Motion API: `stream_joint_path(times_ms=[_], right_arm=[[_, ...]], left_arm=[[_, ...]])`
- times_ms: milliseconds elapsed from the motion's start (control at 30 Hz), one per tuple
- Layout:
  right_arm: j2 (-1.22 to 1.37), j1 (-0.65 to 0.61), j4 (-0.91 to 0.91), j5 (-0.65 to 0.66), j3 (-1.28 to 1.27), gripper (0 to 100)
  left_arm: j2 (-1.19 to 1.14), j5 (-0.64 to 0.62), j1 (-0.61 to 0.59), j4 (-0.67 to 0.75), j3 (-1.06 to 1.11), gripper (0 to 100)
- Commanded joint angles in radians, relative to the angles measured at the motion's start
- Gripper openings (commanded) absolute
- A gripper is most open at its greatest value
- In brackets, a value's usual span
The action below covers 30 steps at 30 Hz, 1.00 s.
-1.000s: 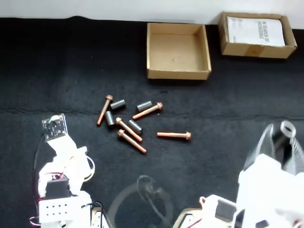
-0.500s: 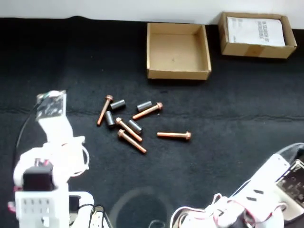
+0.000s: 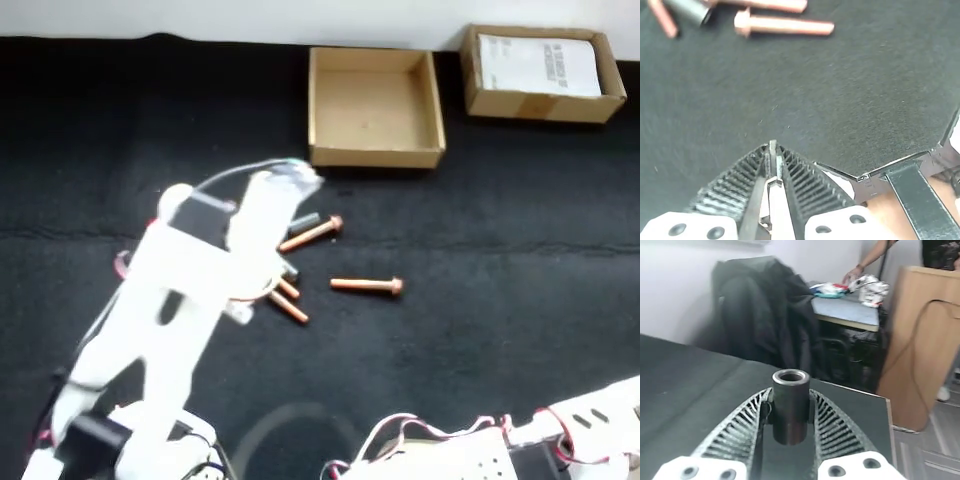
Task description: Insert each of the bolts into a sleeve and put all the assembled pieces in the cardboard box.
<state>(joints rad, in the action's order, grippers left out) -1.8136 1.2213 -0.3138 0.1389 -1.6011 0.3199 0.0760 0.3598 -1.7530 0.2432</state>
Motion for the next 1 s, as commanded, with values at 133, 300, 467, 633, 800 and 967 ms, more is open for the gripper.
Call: stream_joint_path(times_ms=[133,300,467,633,800,967], right_arm=[[-0.013,0.147,0.285,0.012,-0.171,0.6],[-0.004,0.206,0.314,0.061,-0.205,0.6],[-0.005,0.232,0.314,0.115,-0.205,0.6],[-0.012,0.255,0.314,0.117,-0.205,0.6],[-0.01,0.254,0.314,0.117,-0.205,0.6],[-0.012,0.246,0.314,0.117,-0.205,0.6]], left_arm=[[-0.302,0.27,0.163,0.005,-0.3,1],[-0.476,0.489,0.283,0.0,-0.381,7],[-0.645,0.62,0.306,0.031,-0.51,14],[-0.839,0.683,0.274,0.038,-0.674,14],[-1.013,0.695,0.254,0.055,-0.863,14],[-1.119,0.694,0.271,0.049,-0.986,14]])
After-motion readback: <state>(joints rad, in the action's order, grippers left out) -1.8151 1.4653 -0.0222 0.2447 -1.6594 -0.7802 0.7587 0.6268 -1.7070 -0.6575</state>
